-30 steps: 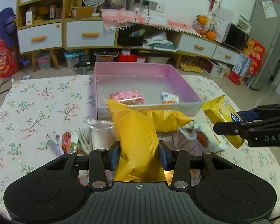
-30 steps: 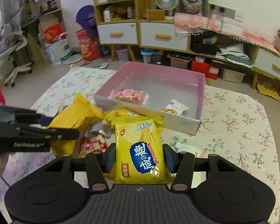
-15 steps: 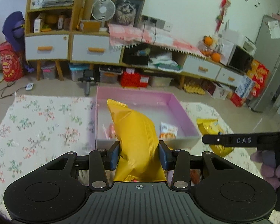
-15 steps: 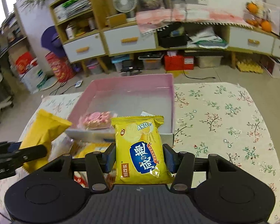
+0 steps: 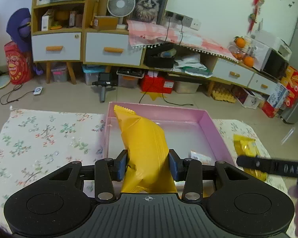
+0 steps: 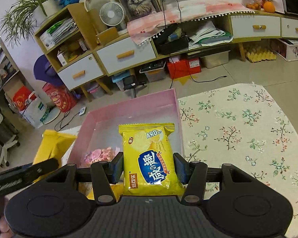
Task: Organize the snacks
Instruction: 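Carry both yellow packets into the tray box and open both grippers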
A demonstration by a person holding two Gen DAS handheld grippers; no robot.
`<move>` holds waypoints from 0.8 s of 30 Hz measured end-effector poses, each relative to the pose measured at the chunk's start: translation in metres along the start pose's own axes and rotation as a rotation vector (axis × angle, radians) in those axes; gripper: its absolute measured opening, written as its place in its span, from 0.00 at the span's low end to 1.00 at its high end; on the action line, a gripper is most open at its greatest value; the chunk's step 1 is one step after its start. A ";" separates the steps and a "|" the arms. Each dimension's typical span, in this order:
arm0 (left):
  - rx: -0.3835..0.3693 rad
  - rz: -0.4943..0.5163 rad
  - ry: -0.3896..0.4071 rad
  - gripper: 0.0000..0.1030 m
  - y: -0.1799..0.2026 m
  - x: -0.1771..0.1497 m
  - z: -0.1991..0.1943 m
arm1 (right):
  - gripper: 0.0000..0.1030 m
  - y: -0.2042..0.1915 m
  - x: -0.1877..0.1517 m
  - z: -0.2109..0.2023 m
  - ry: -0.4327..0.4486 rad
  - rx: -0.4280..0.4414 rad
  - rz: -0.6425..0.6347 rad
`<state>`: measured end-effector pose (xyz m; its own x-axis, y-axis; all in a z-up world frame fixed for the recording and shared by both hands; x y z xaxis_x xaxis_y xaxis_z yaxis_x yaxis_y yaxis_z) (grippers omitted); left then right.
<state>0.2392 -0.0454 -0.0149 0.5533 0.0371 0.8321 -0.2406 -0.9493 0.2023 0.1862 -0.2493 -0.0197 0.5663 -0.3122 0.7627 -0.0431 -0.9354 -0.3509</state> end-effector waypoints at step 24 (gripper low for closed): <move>0.136 0.081 -0.058 0.39 -0.011 0.012 0.097 | 0.21 0.000 0.015 0.073 0.014 0.048 0.056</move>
Point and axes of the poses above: each gripper's, at about its wrist camera, not at the fingertips, and z roughly the way its jaws point, y to its right, x to its top, the point moved 7 cm from there along z, roughly the way its jaws point, and after that the axes turned 10 degrees about y, right-handed, at the moved point
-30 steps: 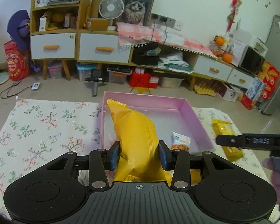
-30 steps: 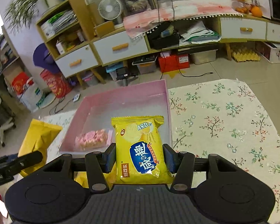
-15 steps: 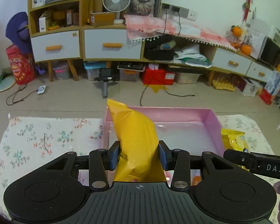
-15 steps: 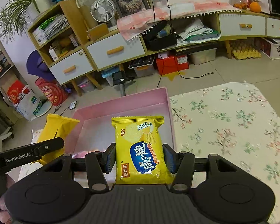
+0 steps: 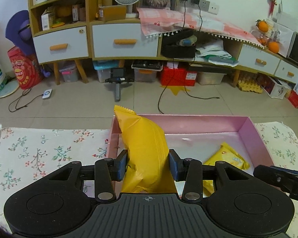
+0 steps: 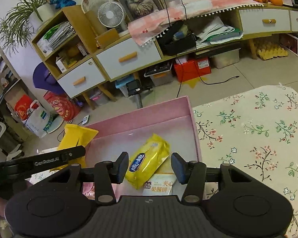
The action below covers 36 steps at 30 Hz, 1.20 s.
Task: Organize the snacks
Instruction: 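Carry both yellow packets into the tray box and open both grippers, then withdraw both tools from the tray toward the remaining snacks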
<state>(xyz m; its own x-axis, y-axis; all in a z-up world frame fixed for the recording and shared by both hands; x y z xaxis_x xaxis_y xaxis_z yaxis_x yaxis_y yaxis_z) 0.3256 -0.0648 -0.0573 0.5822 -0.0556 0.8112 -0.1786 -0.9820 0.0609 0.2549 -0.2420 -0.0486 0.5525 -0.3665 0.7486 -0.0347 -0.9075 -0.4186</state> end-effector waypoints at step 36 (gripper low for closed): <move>-0.057 0.123 -0.018 0.94 0.016 -0.031 -0.105 | 0.73 -0.021 -0.002 -0.080 0.006 -0.096 -0.070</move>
Point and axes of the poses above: each gripper's, at about its wrist camera, not at the fingertips, and z roughly the way its jaws point, y to its right, x to its top, the point moved 7 cm from there along z, roughly the way its jaws point, and after that the axes turned 10 degrees about y, right-handed, at the moved point
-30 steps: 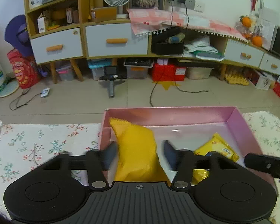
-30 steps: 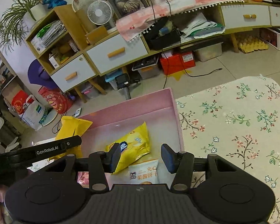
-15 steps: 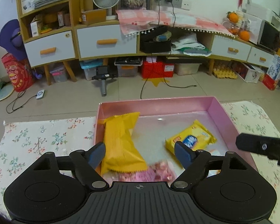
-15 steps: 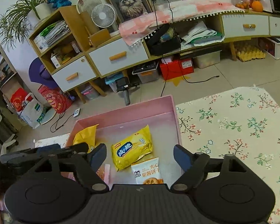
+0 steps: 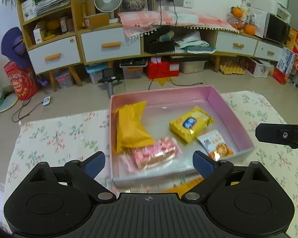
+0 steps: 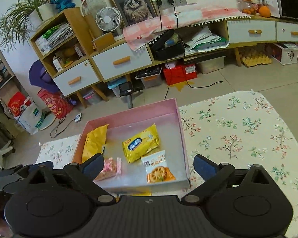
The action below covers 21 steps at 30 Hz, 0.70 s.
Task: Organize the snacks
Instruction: 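Withdraw both tools from the tray toward the remaining snacks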
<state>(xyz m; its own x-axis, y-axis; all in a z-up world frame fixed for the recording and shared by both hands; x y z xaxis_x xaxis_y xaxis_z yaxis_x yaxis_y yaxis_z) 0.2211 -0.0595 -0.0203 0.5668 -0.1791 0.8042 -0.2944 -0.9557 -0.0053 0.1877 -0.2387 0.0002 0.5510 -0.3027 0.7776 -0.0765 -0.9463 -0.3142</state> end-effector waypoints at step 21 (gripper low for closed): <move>0.020 -0.006 -0.023 0.98 -0.017 -0.074 -0.057 | 0.76 -0.026 -0.044 -0.035 -0.011 -0.015 -0.197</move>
Point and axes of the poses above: each gripper's, at about its wrist camera, not at the fingertips, and z roughly the way its jaws point, y to its right, x to its top, the point moved 7 cm from there along z, roughly the way its jaws point, and after that the axes turned 10 degrees about y, right-handed, at the moved point
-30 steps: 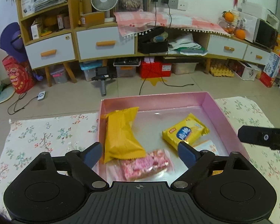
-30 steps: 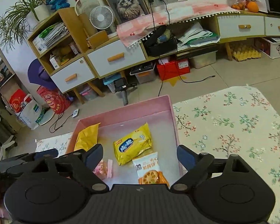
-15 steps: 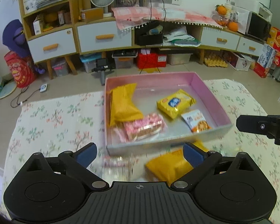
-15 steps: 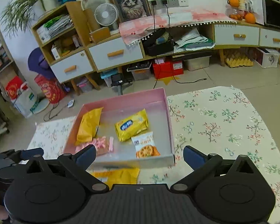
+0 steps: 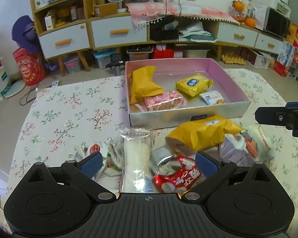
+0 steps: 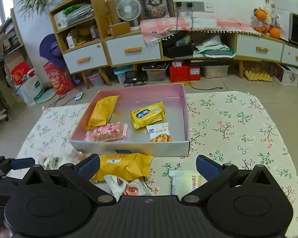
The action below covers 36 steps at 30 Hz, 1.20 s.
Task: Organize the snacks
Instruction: 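Withdraw both tools from the tray toward the remaining snacks, then grasp the red candy packet with the left gripper while the right grasps the white sausage packet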
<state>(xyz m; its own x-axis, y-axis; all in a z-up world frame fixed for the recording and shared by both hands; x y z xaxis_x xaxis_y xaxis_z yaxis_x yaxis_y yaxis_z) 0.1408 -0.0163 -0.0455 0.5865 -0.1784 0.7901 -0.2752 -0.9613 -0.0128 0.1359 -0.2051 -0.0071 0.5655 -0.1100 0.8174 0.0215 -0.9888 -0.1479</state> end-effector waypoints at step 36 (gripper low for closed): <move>-0.117 0.059 -0.067 0.66 -0.039 -0.074 0.002 | 0.76 -0.035 -0.070 0.010 -0.017 0.139 -0.359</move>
<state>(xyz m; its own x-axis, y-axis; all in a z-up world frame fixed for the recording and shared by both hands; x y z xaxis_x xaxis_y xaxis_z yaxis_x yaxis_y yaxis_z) 0.1100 0.0342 -0.1048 0.6151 -0.2512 0.7474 -0.3950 -0.9186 0.0163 0.1040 -0.1622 -0.0651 0.5151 0.2438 0.8217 0.3318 -0.9407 0.0711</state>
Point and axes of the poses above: each gripper's, at about its wrist camera, not at the fingertips, and z roughly the way its jaws point, y to its right, x to its top, the point moved 7 cm from there along z, roughly the way its jaws point, and after that the axes turned 10 degrees about y, right-handed, at the moved point
